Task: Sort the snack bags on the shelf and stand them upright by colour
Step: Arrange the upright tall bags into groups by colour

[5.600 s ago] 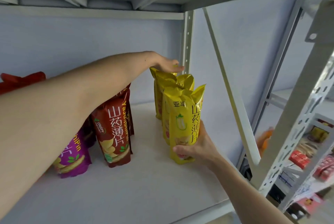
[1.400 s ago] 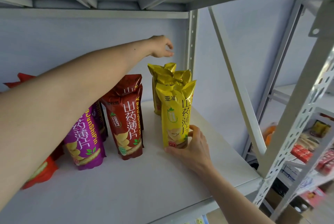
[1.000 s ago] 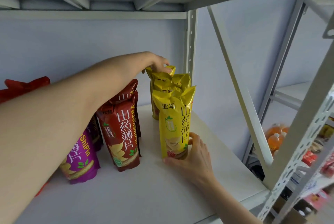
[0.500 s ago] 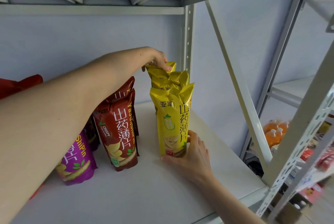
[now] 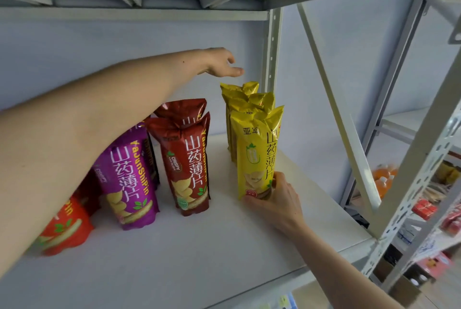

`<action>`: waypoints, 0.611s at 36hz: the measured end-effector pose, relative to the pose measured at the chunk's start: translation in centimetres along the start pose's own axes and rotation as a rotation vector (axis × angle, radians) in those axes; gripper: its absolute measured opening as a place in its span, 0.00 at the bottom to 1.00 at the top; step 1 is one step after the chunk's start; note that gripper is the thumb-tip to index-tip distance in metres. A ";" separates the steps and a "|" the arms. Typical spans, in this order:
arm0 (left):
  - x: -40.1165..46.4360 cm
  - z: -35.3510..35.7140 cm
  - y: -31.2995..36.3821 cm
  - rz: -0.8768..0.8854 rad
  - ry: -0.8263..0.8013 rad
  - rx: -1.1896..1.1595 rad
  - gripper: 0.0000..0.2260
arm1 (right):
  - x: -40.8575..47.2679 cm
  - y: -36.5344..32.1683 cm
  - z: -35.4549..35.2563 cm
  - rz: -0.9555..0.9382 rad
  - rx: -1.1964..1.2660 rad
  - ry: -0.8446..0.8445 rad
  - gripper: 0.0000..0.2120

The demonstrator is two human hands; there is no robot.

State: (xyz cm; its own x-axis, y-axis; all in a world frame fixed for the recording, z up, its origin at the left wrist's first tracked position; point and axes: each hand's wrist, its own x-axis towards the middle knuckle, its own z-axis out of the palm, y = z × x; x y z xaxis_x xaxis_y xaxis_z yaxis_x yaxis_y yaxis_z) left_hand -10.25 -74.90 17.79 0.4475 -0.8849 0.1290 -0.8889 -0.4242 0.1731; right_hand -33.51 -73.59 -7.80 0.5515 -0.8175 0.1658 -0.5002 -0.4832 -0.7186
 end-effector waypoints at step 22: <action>-16.7 -1.3 -4.4 0.229 -0.032 0.064 0.34 | -7.1 -5.3 5.4 -0.052 0.036 0.384 0.17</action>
State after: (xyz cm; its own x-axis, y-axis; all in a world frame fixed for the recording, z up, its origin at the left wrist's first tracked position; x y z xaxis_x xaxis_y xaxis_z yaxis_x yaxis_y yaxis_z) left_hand -13.71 -58.04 16.14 0.2309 -0.9647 0.1266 -0.9717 -0.2219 0.0809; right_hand -31.13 -63.51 -8.84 0.2823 -0.8532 0.4386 -0.4508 -0.5216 -0.7244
